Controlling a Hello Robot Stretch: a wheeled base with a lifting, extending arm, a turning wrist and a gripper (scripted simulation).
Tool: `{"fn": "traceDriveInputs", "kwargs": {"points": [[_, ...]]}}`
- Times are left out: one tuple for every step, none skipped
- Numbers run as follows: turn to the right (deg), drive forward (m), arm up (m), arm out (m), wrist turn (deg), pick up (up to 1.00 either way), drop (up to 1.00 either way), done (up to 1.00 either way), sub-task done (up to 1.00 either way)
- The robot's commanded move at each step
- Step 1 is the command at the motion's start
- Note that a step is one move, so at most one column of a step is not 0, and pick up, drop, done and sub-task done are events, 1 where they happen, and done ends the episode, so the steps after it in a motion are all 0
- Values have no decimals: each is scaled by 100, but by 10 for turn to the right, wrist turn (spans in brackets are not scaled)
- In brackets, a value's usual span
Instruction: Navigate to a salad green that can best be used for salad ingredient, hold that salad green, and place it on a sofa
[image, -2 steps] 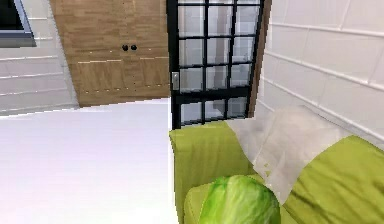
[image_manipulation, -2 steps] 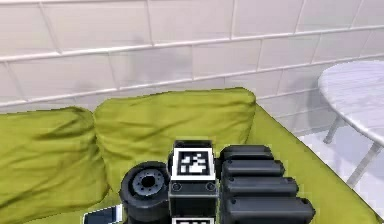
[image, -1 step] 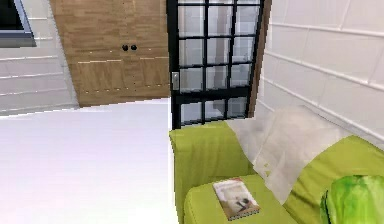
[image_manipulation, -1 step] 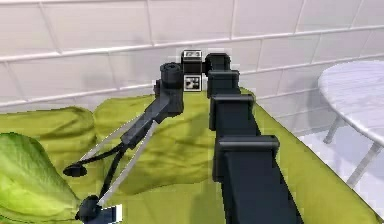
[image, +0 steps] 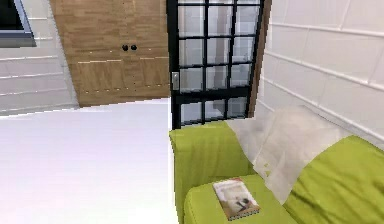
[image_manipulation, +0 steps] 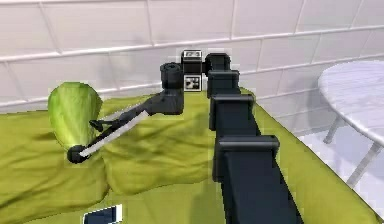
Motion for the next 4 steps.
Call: {"fn": "traceDriveInputs", "kwargs": {"points": [[0,0,-34,0,0,0,0,0,0],[0,0,-32,0,0,0,0,0,0],[0,0,0,0,0,0,100,0,0],[0,0,10,0,0,0,0,0,0]]}}
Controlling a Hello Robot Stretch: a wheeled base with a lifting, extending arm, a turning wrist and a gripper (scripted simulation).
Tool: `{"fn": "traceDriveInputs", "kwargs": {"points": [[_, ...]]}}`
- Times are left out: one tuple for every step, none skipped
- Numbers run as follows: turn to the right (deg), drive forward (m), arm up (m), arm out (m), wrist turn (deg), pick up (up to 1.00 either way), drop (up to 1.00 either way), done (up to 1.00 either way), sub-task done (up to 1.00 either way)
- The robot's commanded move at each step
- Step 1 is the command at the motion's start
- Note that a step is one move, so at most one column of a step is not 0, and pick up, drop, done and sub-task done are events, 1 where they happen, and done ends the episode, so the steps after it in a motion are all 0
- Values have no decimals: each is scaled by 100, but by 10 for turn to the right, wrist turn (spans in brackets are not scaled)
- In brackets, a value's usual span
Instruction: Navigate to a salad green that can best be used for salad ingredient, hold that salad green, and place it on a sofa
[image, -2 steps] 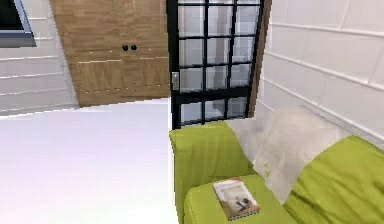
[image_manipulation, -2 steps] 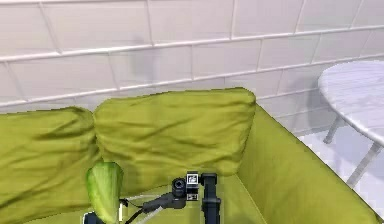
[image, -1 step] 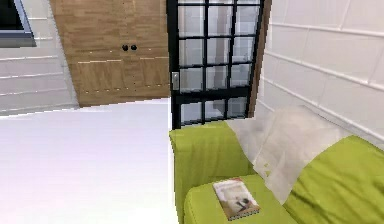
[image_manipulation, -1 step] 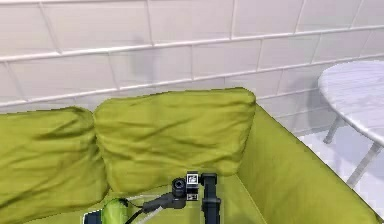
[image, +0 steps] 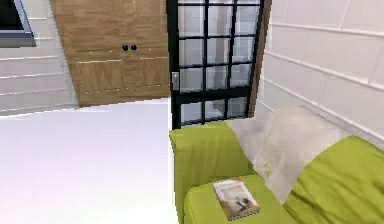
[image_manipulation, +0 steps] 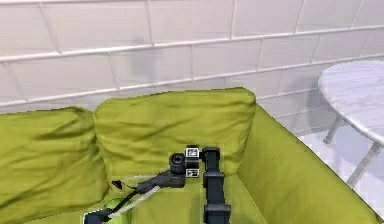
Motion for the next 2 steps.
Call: {"fn": "traceDriveInputs", "kwargs": {"points": [[0,0,0,-8,0,0,0,0,0],[0,0,0,0,0,0,0,100,0]]}}
